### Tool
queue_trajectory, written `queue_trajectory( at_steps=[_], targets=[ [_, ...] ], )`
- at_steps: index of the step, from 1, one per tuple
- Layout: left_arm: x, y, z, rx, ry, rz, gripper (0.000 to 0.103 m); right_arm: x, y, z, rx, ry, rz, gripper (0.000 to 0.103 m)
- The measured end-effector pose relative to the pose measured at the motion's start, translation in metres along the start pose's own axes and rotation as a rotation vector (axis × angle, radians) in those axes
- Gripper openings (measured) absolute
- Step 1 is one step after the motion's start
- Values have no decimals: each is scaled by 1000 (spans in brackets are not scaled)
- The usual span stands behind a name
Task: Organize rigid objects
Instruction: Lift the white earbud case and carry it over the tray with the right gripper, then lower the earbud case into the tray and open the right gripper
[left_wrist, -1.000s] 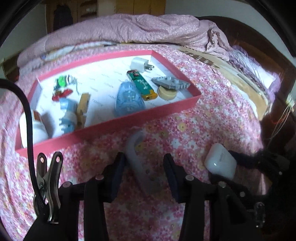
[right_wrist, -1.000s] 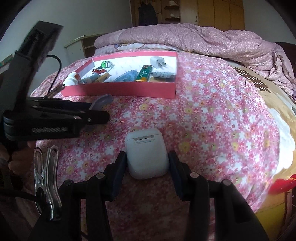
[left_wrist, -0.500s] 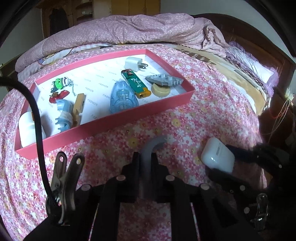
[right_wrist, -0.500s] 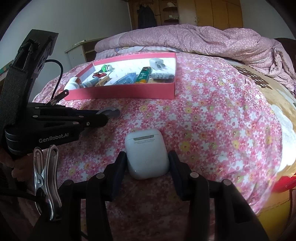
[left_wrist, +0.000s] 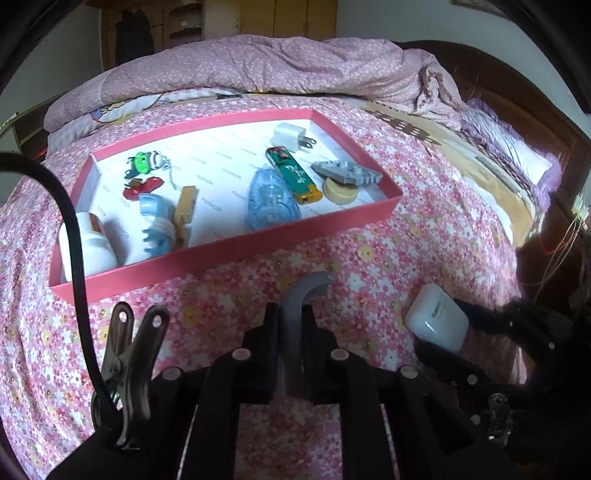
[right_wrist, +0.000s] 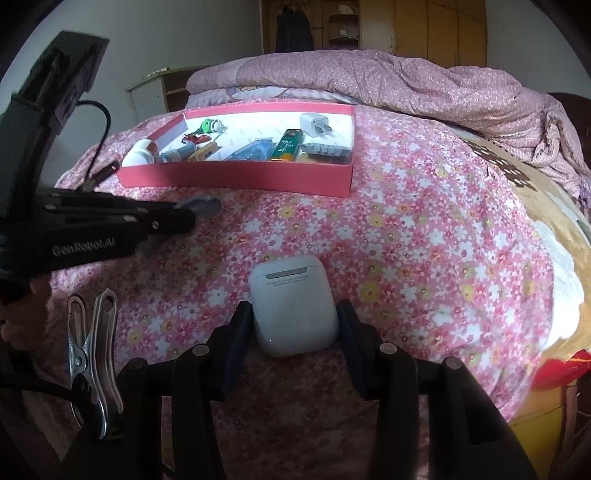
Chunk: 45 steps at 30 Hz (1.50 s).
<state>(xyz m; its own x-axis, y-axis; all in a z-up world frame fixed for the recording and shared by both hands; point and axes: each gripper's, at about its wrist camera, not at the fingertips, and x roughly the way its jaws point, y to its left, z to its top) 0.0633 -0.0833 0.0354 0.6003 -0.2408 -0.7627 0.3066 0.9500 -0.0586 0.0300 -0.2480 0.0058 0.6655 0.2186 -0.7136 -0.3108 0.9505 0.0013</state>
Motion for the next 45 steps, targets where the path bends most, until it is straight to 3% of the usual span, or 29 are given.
queue_trajectory(
  at_steps=[8, 20, 29, 35, 45],
  targets=[
    [-16, 11, 1, -28, -40, 3, 11, -2, 6, 1, 4, 13, -18, 46],
    [-35, 36, 11, -89, -84, 30, 11, 0, 10, 27, 81, 34, 127, 46],
    [-44, 48, 44, -99, -123, 69, 11, 5, 9, 68, 112, 11, 170, 46],
    [-35, 59, 77, -114, -143, 99, 11, 17, 16, 101, 59, -7, 159, 46],
    [4, 78, 108, -150, -110, 117, 11, 42, 12, 142, 55, -52, 148, 46]
  ],
)
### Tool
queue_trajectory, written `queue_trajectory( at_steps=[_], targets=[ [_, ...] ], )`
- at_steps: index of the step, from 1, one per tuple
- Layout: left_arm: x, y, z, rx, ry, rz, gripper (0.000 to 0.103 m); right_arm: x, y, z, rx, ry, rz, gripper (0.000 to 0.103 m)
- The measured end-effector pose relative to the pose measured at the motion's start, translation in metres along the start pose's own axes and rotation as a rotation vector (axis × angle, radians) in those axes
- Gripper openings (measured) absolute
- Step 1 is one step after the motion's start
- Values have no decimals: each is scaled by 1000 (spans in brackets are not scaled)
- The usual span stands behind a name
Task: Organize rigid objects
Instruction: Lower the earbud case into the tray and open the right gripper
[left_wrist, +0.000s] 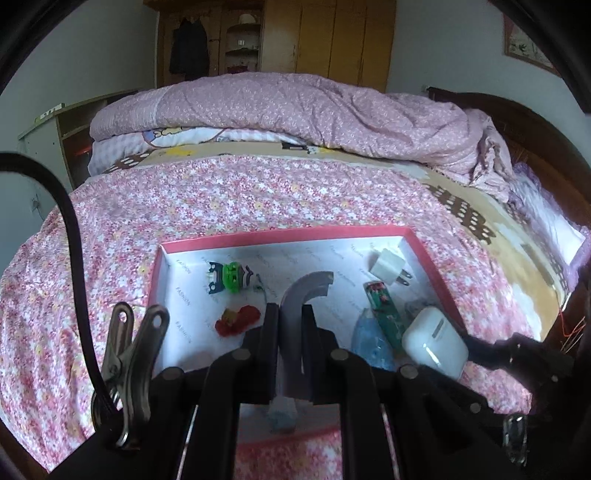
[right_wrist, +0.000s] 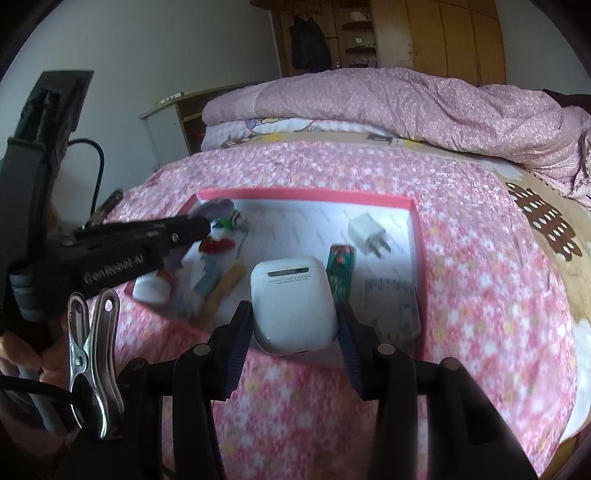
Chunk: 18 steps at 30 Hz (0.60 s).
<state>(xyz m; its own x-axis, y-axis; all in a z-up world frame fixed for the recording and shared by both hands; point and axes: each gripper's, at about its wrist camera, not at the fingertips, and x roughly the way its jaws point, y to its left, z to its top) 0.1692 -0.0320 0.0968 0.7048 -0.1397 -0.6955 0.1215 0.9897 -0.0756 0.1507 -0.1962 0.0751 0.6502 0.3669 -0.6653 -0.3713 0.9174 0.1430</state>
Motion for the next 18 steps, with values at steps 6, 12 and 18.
queue_trajectory(
  at_steps=[6, 12, 18],
  targets=[
    [24, -2, 4, 17, 22, 25, 11, 23, -16, 12, 36, 18, -9, 46],
    [37, -1, 6, 14, 40, 30, 11, 38, -29, 19, 60, 25, -33, 46],
    [40, 1, 5, 13, 46, 42, 30, 40, -35, 22, 73, 9, -47, 46]
  ],
)
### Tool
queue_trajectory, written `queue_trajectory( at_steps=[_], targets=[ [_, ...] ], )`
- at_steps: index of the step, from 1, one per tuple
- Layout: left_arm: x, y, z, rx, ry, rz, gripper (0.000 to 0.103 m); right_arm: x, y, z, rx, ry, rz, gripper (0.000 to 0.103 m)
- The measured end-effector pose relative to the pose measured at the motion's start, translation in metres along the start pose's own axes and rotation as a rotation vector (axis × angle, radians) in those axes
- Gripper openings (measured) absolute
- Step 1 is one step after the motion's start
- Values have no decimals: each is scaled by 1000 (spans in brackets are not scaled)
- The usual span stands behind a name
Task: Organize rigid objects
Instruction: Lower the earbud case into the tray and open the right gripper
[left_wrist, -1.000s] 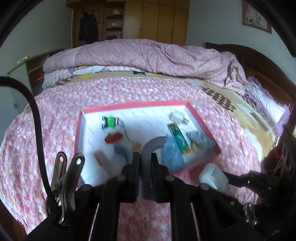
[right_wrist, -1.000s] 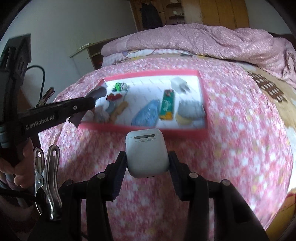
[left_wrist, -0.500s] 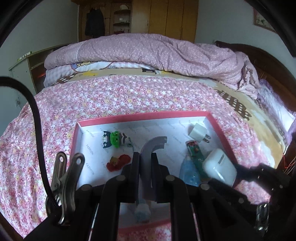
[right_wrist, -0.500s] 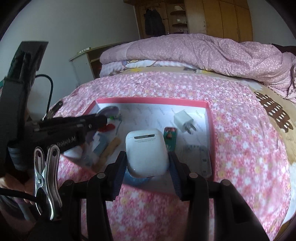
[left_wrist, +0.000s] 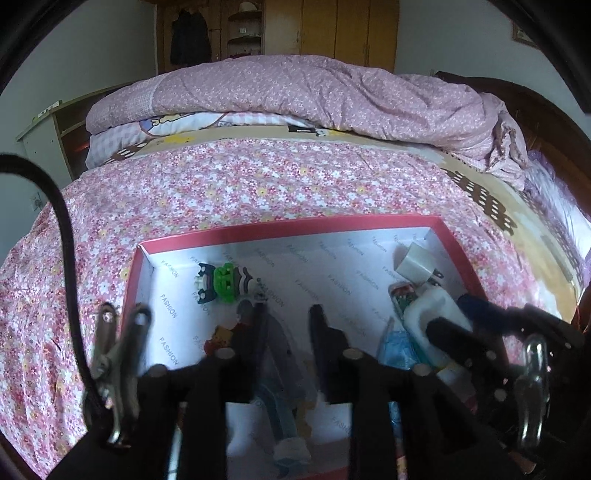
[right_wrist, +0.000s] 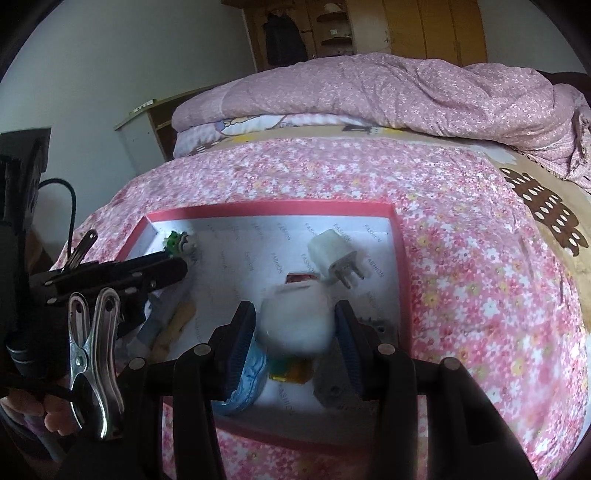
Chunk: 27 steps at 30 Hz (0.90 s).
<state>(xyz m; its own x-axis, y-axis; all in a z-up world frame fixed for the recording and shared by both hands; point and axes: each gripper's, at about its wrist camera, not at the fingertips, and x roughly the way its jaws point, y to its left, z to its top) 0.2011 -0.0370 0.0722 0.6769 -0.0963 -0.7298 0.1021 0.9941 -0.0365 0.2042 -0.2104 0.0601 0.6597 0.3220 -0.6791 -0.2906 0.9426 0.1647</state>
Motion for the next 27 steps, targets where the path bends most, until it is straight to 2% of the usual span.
queue_trajectory(
  at_steps=[4, 14, 18, 27],
  targets=[
    [-4, -1, 0, 0, -3, 11, 36, -4, 1, 1, 3, -9, -2, 46],
    [-29, -3, -4, -11, -27, 31, 36, -27, 8, -8, 6, -40, 3, 47],
    [-44, -2, -13, -27, -43, 37, 36, -39, 15, -13, 6, -59, 5, 55],
    [-75, -1, -31, -47, -67, 30, 36, -62, 30, -29, 5, -71, 9, 56]
  ],
)
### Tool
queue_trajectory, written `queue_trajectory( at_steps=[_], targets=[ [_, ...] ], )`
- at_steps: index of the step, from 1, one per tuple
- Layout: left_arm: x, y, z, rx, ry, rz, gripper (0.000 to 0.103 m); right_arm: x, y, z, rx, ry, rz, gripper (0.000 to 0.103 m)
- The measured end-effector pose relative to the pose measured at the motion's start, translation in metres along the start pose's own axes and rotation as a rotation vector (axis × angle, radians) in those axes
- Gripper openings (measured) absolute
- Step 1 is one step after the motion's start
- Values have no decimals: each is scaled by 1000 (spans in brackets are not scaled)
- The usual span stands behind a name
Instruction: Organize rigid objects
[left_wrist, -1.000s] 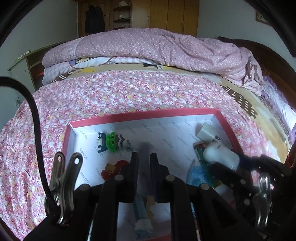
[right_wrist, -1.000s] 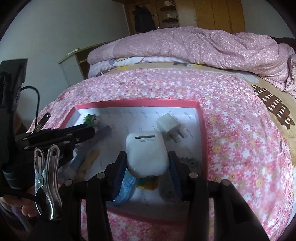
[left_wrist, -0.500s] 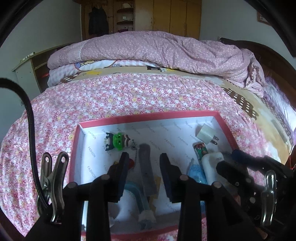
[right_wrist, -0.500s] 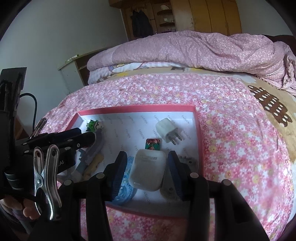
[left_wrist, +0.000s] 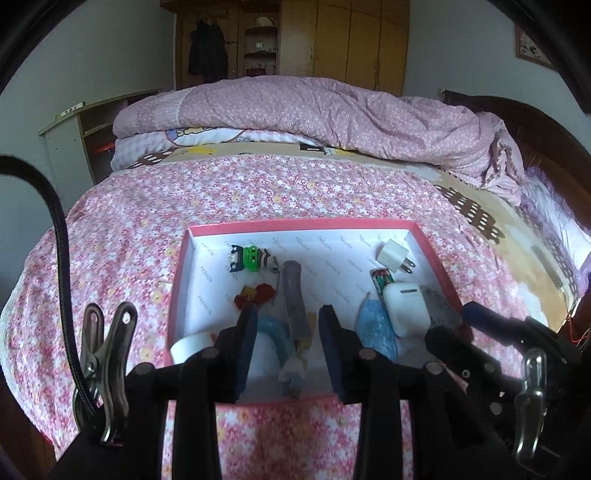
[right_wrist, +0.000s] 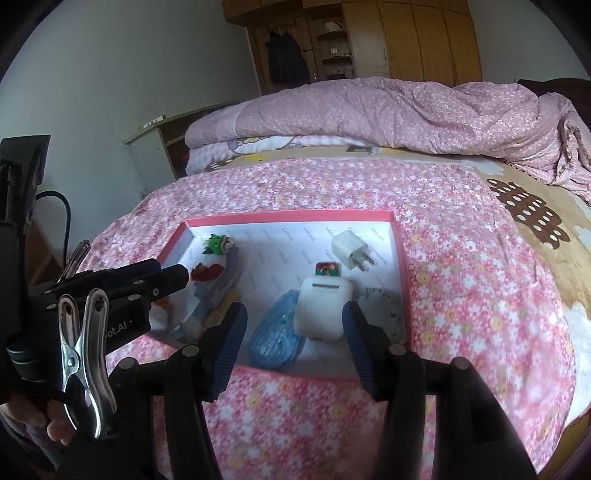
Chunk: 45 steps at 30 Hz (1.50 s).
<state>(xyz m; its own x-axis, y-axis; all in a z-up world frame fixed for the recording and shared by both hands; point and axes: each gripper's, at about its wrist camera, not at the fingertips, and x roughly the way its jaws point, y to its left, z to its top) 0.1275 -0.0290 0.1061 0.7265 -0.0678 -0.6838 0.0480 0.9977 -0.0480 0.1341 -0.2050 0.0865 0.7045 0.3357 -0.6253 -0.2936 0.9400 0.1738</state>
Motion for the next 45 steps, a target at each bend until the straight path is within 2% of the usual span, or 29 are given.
queue_trajectory(
  at_steps=[10, 18, 32, 40, 45],
  targets=[
    [-33, 3, -26, -18, 9, 20, 36, -25, 16, -16, -7, -2, -9, 56],
    [-42, 5, -49, -23, 33, 19, 36, -35, 20, -38, 18, 30, -29, 56],
    [-16, 5, -93, -10, 129, 32, 36, -12, 5, -83, 62, 161, -102, 56],
    [5, 9, -106, -24, 164, 53, 36, 0, 3, -93, 66, 177, -128, 56],
    [5, 7, -108, -23, 139, 61, 40, 1, 6, -95, 66, 152, -151, 57]
  ],
)
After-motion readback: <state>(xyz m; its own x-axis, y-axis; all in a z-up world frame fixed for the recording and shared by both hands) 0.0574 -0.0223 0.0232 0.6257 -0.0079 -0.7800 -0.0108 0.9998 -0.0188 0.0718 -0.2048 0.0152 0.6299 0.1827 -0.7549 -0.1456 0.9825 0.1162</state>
